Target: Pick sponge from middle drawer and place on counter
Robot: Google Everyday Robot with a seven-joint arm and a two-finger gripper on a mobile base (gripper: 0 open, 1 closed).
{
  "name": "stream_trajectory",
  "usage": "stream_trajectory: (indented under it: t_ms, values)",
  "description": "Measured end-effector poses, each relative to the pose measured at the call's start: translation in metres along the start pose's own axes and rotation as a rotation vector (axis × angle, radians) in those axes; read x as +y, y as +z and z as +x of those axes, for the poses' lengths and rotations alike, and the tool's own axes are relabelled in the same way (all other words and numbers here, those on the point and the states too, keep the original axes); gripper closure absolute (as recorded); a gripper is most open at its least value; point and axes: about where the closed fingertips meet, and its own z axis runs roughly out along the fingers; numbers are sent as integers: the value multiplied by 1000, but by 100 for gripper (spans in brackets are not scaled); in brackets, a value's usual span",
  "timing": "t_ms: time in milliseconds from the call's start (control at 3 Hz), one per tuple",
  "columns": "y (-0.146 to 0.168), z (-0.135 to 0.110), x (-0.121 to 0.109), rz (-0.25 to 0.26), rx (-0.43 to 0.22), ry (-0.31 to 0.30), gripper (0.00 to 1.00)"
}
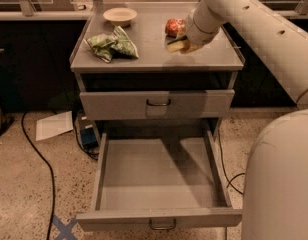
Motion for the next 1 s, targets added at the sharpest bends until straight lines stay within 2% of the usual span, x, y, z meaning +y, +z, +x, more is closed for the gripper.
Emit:
stream_trajectory:
  t_ms: [333,1000]
  values:
    - [10,-1,-1,0,-2,-4,100]
    - [89,9,-26,-11,39,-45,100]
